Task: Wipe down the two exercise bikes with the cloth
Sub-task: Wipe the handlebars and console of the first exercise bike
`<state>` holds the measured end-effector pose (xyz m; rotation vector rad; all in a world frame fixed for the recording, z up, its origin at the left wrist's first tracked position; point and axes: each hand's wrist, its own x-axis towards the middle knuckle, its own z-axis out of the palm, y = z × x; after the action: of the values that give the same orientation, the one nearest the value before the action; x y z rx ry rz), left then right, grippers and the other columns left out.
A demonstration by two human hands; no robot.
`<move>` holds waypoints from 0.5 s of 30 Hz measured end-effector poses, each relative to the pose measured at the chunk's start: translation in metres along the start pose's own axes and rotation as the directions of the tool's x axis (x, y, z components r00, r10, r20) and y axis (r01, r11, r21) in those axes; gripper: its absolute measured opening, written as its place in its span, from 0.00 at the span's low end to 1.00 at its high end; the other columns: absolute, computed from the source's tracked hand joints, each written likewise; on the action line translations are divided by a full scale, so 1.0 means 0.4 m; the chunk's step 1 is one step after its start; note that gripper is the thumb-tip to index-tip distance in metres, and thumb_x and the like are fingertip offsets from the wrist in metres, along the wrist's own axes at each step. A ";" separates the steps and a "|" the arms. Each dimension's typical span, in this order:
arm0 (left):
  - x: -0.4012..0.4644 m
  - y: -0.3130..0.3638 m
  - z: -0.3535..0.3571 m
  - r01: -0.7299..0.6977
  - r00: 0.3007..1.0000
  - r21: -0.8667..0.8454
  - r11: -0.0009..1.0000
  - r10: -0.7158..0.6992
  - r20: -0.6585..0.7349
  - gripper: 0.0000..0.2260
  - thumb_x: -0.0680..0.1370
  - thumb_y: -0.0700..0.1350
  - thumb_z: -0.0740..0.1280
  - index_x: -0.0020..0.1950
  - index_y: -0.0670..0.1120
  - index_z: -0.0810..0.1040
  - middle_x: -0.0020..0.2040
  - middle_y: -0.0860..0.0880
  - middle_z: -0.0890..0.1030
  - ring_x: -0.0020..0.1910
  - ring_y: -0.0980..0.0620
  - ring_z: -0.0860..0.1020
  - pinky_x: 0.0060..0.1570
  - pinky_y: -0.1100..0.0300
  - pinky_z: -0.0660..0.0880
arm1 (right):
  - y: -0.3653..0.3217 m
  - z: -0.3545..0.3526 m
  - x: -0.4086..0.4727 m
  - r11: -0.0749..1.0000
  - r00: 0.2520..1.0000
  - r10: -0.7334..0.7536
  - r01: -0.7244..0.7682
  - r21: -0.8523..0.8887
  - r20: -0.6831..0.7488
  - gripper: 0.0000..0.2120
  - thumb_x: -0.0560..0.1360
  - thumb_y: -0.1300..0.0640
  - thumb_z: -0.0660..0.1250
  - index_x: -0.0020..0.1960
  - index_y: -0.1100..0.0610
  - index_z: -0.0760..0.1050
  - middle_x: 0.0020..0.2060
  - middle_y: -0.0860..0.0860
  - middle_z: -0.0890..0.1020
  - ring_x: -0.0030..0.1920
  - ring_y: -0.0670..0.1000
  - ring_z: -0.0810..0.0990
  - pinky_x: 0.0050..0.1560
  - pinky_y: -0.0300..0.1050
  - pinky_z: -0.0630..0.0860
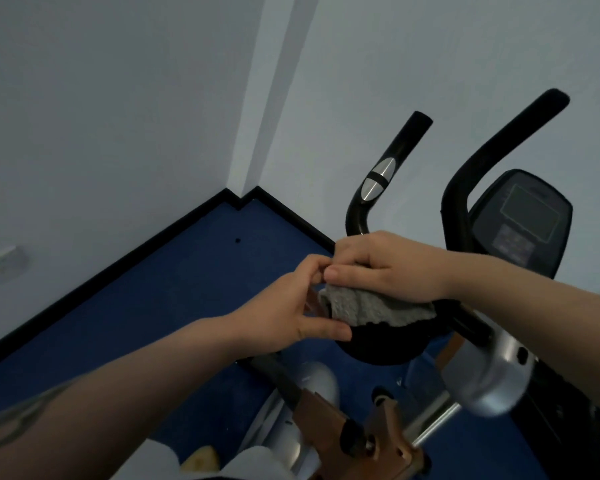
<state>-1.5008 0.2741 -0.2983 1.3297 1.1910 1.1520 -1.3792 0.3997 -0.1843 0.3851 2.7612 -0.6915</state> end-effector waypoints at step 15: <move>-0.018 0.008 -0.003 0.012 1.000 -0.006 1.000 -0.012 -0.003 0.26 0.71 0.51 0.76 0.64 0.57 0.67 0.56 0.64 0.77 0.53 0.36 0.78 0.52 0.37 0.75 | -0.013 0.041 -0.007 0.986 0.964 0.147 -0.161 -0.044 -0.222 0.28 0.74 0.30 0.54 0.32 0.53 0.72 0.24 0.47 0.71 0.27 0.45 0.70 0.31 0.39 0.65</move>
<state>-1.5024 0.2671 -0.2955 1.3154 1.1949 1.1486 -1.3750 0.3865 -0.1951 0.6926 2.9077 -0.5532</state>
